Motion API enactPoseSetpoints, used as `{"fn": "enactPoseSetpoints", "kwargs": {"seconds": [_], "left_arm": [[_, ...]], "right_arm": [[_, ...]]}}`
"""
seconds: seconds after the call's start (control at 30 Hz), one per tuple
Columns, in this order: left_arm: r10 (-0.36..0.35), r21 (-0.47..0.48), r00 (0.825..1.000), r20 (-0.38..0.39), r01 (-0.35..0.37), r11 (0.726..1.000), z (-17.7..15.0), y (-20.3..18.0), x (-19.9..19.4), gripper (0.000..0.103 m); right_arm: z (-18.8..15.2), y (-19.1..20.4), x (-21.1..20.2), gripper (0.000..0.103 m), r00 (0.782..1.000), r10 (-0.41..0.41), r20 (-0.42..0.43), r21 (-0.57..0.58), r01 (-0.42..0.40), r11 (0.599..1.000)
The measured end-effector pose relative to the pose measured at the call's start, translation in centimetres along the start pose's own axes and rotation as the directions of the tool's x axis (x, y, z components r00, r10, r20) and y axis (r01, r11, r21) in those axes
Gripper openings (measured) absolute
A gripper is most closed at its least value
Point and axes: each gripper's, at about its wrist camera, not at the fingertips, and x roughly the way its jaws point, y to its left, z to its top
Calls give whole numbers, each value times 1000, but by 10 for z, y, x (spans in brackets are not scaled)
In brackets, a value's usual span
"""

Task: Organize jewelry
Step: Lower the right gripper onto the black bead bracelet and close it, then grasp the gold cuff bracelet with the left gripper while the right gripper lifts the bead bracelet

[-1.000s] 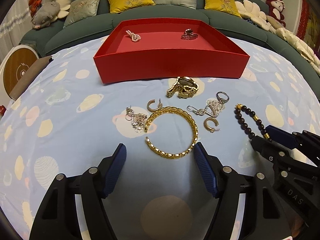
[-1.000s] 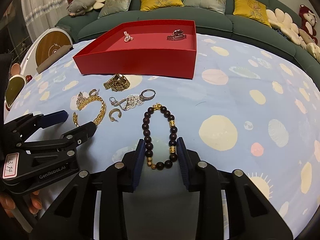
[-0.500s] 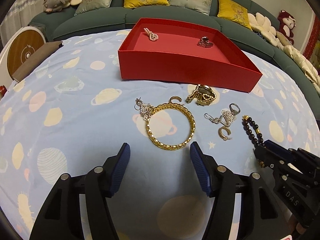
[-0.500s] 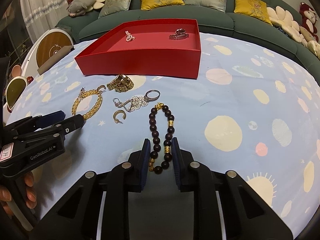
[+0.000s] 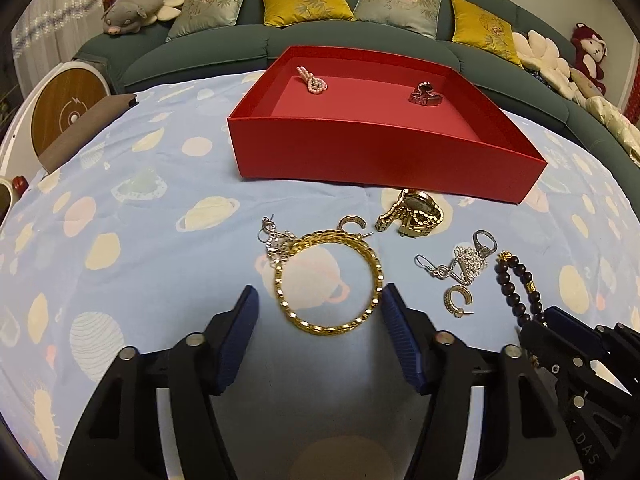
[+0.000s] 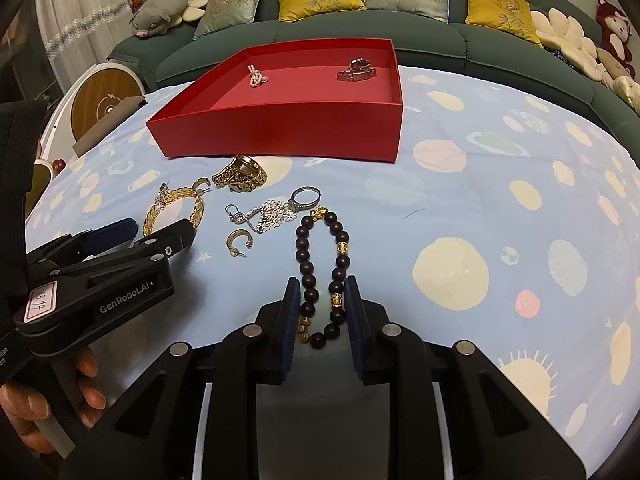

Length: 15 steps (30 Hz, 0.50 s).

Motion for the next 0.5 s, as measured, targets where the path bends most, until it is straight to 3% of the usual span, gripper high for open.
{"fn": "enactPoseSetpoints", "kwargs": {"seconds": [0.1,0.3,0.5], "left_arm": [[-14,6,1000,-4,14,1000,1,2,0,50],[-63,-2,998,-9,63,998,0,6,-9,49],[-84,-2,996,-4,84,996,0,10,-20,49]], "right_arm": [[0,1,-1,20,1000,-5,4,-11,5,1000],[3,-2,-8,0,1000,-10,22,-14,10,1000],[5,-7,-5,2,1000,7,11,15,-7,1000]]}}
